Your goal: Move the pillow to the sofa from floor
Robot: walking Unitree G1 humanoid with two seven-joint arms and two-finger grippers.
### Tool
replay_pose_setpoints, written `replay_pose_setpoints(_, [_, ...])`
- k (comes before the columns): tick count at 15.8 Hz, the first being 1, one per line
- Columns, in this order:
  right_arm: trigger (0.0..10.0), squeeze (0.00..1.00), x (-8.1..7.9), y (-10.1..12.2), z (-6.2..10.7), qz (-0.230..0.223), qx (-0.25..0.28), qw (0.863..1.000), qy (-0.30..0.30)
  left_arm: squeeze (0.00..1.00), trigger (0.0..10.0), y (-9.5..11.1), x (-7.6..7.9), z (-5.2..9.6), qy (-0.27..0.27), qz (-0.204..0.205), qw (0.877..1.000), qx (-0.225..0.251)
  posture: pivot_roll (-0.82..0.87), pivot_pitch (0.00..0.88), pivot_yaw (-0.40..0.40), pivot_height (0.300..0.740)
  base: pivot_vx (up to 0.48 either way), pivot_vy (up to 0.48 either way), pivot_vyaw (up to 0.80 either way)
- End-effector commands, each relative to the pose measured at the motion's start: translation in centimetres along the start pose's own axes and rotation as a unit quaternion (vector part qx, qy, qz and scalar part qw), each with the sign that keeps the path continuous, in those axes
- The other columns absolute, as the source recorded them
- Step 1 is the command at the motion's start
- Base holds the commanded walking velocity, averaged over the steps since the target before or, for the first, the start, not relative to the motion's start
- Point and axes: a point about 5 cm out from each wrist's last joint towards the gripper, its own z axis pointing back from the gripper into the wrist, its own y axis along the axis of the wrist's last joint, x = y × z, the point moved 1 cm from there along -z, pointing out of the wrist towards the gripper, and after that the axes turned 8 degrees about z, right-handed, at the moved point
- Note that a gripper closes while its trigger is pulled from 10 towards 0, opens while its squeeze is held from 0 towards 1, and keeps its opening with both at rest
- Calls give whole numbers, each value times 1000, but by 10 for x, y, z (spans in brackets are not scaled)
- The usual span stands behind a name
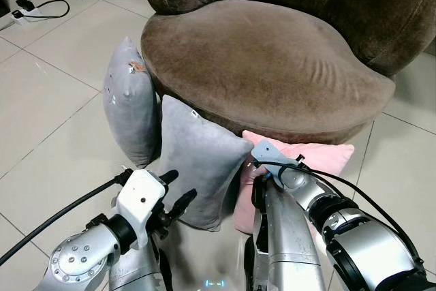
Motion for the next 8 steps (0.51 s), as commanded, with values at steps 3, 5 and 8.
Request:
replay_pose_setpoints(3, [0,0,-12,-4,1,-12,4,1000,22,0,10000,-3,4,-2,-2,5,1000,-1,6,169,-40,456,0,0,0])
replay_pose_setpoints(5, [0,0,-13,-5,1,-40,6,999,24,0,10000,-2,5,-2,-1,7,1000,2,4,165,-45,456,0,0,0])
replay_pose_setpoints(8, [0,0,-13,-4,1,-85,15,996,26,0,10000,-2,6,-3,0,9,1000,4,2,161,-51,456,0,0,0])
